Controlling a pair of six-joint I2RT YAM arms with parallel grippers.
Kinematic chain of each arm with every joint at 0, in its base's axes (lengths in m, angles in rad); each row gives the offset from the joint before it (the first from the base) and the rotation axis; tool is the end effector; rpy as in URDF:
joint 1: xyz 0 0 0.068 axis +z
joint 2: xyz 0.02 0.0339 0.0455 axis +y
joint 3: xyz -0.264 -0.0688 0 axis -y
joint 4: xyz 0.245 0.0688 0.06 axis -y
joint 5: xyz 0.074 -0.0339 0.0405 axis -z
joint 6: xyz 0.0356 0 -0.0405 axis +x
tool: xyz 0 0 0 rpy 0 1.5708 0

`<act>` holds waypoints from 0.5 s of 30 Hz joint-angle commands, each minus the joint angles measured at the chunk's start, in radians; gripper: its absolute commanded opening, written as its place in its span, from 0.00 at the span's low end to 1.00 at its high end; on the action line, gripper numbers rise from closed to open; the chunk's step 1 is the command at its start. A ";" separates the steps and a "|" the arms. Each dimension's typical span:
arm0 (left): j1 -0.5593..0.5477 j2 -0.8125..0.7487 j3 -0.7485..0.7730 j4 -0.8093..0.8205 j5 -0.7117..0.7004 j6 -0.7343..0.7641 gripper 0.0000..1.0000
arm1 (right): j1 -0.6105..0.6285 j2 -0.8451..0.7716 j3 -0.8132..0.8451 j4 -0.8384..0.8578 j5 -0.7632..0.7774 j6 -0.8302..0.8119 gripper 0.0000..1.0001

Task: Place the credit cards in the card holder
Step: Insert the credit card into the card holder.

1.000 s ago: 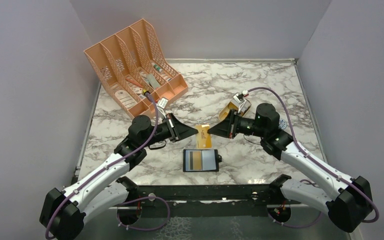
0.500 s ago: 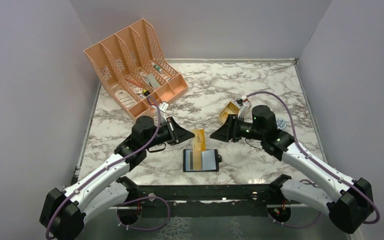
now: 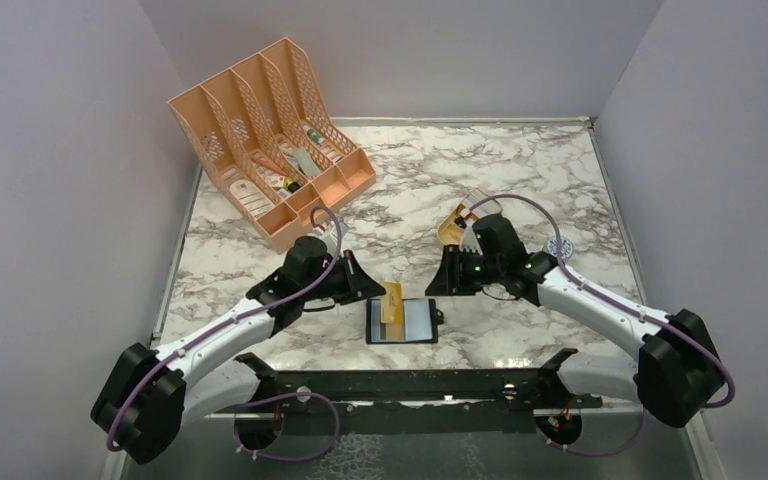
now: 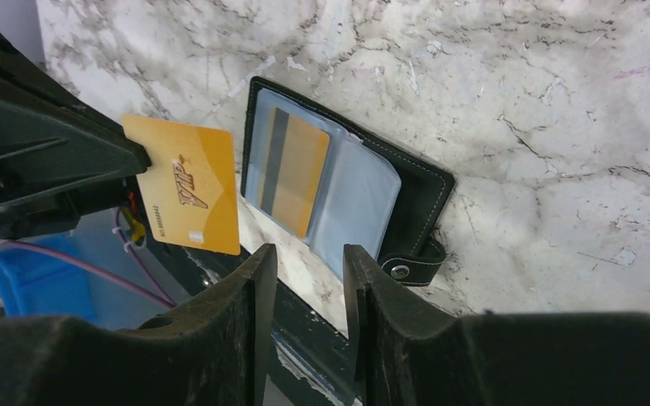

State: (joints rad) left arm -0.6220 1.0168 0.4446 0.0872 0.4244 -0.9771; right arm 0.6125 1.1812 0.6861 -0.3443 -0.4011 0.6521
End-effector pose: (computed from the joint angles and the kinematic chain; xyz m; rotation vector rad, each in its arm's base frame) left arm 0.1652 -0.1365 0.2062 -0.1125 2.3284 -1.3473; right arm 0.1844 0.1466 0.2146 -0.1507 2.5998 1.0133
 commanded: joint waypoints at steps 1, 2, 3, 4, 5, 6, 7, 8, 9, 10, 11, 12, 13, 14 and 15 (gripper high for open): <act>0.004 0.032 -0.014 0.015 0.015 0.022 0.00 | 0.026 0.050 -0.008 0.020 0.033 -0.023 0.33; 0.004 0.044 -0.018 0.029 0.022 0.023 0.00 | 0.031 0.060 -0.010 0.028 0.034 -0.023 0.31; 0.004 0.057 -0.027 0.049 0.033 0.019 0.00 | 0.036 0.073 -0.011 0.034 0.036 -0.022 0.30; 0.004 0.070 -0.037 0.067 0.040 0.013 0.00 | 0.041 0.086 -0.010 0.037 0.039 -0.022 0.29; 0.003 0.082 -0.044 0.081 0.043 0.010 0.00 | 0.044 0.099 -0.010 0.037 0.044 -0.024 0.29; 0.002 0.094 -0.048 0.091 0.047 0.007 0.00 | 0.049 0.116 -0.009 0.037 0.053 -0.027 0.29; 0.002 0.105 -0.051 0.100 0.050 0.005 0.00 | 0.052 0.129 -0.008 0.036 0.060 -0.032 0.28; 0.002 0.113 -0.052 0.109 0.053 0.004 0.00 | 0.055 0.139 -0.007 0.035 0.066 -0.037 0.27; 0.003 0.122 -0.053 0.118 0.055 0.002 0.00 | 0.057 0.151 -0.006 0.034 0.073 -0.041 0.27; 0.004 0.129 -0.055 0.128 0.058 0.000 0.00 | 0.059 0.160 -0.006 0.030 0.081 -0.045 0.27; 0.004 0.138 -0.055 0.138 0.060 -0.002 0.00 | 0.060 0.170 -0.005 0.027 0.091 -0.048 0.26; 0.003 0.147 -0.055 0.144 0.063 -0.003 0.00 | 0.061 0.179 -0.007 0.024 0.100 -0.050 0.26; 0.003 0.158 -0.056 0.151 0.066 -0.004 0.00 | 0.062 0.188 -0.009 0.025 0.107 -0.053 0.25; 0.003 0.169 -0.057 0.161 0.071 -0.006 0.00 | 0.063 0.198 -0.010 0.025 0.112 -0.056 0.25; 0.003 0.181 -0.061 0.176 0.078 -0.012 0.00 | 0.065 0.207 -0.012 0.025 0.119 -0.059 0.24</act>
State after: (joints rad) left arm -0.6220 1.1652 0.3923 0.1749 0.4568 -0.9783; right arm 0.6685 1.3602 0.6849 -0.3370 -0.3435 0.6205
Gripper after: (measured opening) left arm 0.009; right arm 0.251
